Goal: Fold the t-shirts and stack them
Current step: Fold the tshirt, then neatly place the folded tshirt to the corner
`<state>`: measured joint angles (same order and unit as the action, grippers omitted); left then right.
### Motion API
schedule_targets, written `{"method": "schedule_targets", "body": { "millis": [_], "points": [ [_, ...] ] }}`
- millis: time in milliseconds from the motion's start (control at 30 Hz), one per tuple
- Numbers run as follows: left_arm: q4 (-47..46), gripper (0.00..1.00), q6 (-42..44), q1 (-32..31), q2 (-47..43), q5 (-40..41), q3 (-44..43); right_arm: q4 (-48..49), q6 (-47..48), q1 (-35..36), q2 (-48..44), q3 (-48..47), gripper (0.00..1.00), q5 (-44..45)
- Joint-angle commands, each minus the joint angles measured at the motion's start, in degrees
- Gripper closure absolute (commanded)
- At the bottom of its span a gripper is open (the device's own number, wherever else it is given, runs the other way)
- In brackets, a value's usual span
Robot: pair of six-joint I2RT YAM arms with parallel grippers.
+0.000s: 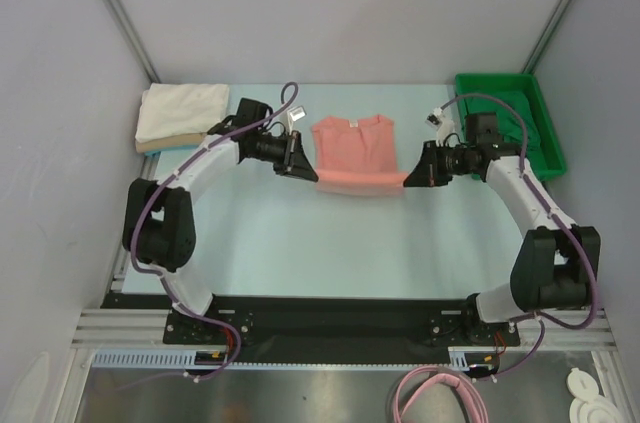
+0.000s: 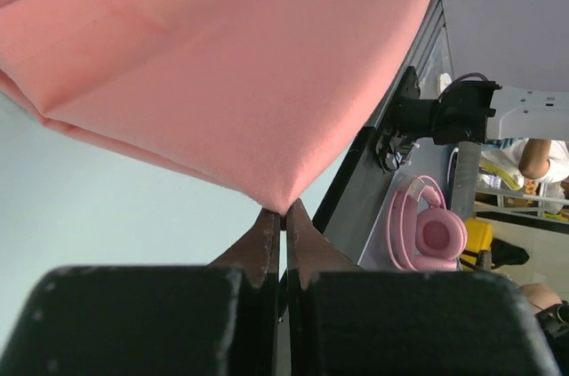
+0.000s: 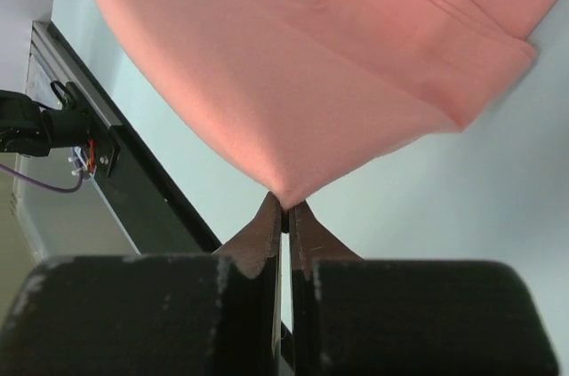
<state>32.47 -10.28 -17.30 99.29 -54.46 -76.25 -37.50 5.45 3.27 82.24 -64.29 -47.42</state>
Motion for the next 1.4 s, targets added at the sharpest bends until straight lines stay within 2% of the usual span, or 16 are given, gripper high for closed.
{"method": "schedule_targets", "body": {
  "millis": [0,200,300,400,433,500,533,600,633,700,733,800,833,933,1133,1367],
  "points": [
    [-0.30,0.99,1.49,0.42,2.31,-1.79,-1.88,1.19,1.23,-0.10,3.80,-1.88,1.00,0.40],
    [1.89,1.00,1.93,2.62,11.35,-0.66,-12.85,4.27,0.61,-0.19,13.90,-11.87,1.00,1.80],
    [4.26,1.00,2.99,4.03,18.38,1.10,-23.65,5.15,0.44,-0.19,20.58,-20.57,1.00,2.86],
    [9.00,1.00,2.82,5.34,29.85,2.34,-40.07,6.38,0.17,0.16,28.57,-28.05,1.00,3.56],
    [11.28,0.99,2.38,5.61,33.05,2.34,-49.60,7.08,-0.70,0.07,30.86,-33.21,1.00,3.47],
    [8.69,0.99,0.79,6.31,38.06,2.77,-54.26,7.52,-1.58,0.07,39.17,-39.56,1.00,3.39],
    [5.10,0.93,0.97,6.40,38.78,4.43,-54.44,7.44,-1.85,0.07,42.27,-46.03,0.93,2.78],
    [2.26,0.65,0.62,6.84,40.71,6.98,-55.49,6.91,-2.46,-0.36,46.77,-51.00,0.75,2.25],
    [2.34,0.62,0.62,6.93,42.46,8.04,-57.85,8.65,-3.42,-0.80,48.96,-52.24,0.65,0.59],
    [3.47,0.54,0.88,7.63,42.66,7.01,-58.58,16.00,-8.16,-1.77,47.33,-48.23,0.54,-1.00],
    [2.87,0.53,0.44,7.98,40.13,6.13,-54.49,18.83,-9.22,-1.86,43.57,-45.25,0.47,-1.79],
    [-2.64,0.50,-1.75,8.68,35.04,4.10,-44.57,22.28,-8.71,-1.77,38.98,-36.58,0.46,-1.71],
    [-8.33,0.49,-2.19,8.95,32.66,4.18,-34.77,22.90,-7.92,-1.08,35.92,-34.78,0.46,-1.97],
    [-11.55,0.41,-2.20,9.48,27.63,2.88,-26.17,18.54,-3.01,0.59,34.05,-30.46,0.46,-1.28],
    [-9.17,0.40,-5.44,10.27,34.13,-3.81,-29.21,16.04,0.18,3.24,36.85,-29.05,0.48,-0.83],
    [-10.23,0.39,-11.06,10.27,41.77,-7.42,-35.72,13.42,0.17,3.50,43.62,-34.75,0.49,0.66]
  ]
}}
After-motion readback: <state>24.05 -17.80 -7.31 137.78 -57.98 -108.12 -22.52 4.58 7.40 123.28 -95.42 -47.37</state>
